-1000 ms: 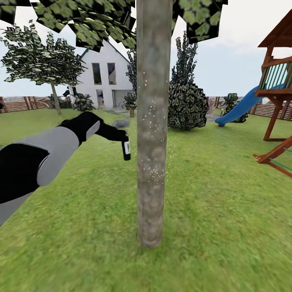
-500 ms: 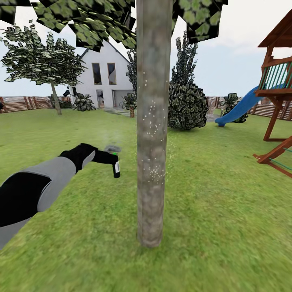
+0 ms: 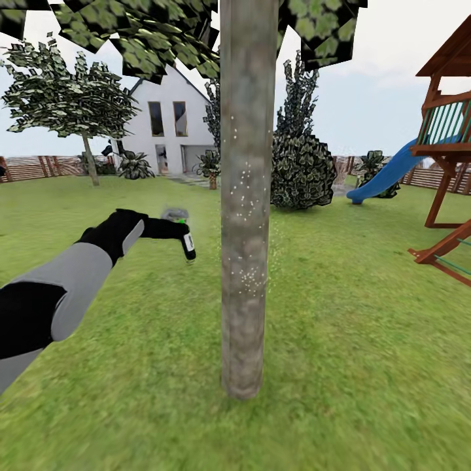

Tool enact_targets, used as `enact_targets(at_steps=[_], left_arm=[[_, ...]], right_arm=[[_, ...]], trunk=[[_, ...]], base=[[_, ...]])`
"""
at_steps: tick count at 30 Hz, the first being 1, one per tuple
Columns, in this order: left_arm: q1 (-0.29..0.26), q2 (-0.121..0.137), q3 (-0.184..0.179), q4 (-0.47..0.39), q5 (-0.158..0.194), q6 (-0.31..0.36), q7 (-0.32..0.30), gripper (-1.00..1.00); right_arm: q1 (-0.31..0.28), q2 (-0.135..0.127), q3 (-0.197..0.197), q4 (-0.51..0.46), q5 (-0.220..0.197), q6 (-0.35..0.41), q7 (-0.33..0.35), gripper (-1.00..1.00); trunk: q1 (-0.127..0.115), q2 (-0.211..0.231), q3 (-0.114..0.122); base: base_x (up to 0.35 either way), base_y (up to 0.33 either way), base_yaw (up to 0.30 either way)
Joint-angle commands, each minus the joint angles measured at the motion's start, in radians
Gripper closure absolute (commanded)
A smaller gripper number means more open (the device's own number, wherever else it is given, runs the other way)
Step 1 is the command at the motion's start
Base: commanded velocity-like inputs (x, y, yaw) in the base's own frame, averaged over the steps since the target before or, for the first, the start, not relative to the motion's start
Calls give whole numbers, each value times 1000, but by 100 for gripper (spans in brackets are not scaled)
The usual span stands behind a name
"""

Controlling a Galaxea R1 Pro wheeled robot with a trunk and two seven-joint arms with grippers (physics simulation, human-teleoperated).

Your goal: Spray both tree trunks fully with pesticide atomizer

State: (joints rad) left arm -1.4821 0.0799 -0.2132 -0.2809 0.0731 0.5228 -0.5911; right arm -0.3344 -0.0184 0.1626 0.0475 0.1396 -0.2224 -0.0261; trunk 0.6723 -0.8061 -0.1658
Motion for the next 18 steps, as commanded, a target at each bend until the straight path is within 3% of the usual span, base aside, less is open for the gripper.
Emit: enact_targets(at_steps=[1, 6, 14, 16, 18], left_arm=[[0, 0, 5, -15, -6, 3, 2, 100], [0, -2, 27, -89, -5, 60, 1, 100], [0, -5, 32, 86, -9, 47, -40, 100], [0, -52, 30, 95, -9, 47, -44, 100], [0, -124, 24, 97, -12, 48, -60, 100]], right_arm=[[0, 0, 0, 0, 0, 0, 0, -100], [0, 0, 0, 0, 0, 0, 0, -100], [0, 0, 0, 0, 0, 0, 0, -100], [0, 0, 0, 0, 0, 0, 0, -100], [0, 0, 0, 0, 0, 0, 0, -100]], trunk=[[0, 0, 0], [0, 0, 0], [0, 0, 0], [0, 0, 0], [0, 0, 0]], base=[[0, 0, 0], [0, 0, 0], [0, 0, 0], [0, 0, 0], [0, 0, 0]])
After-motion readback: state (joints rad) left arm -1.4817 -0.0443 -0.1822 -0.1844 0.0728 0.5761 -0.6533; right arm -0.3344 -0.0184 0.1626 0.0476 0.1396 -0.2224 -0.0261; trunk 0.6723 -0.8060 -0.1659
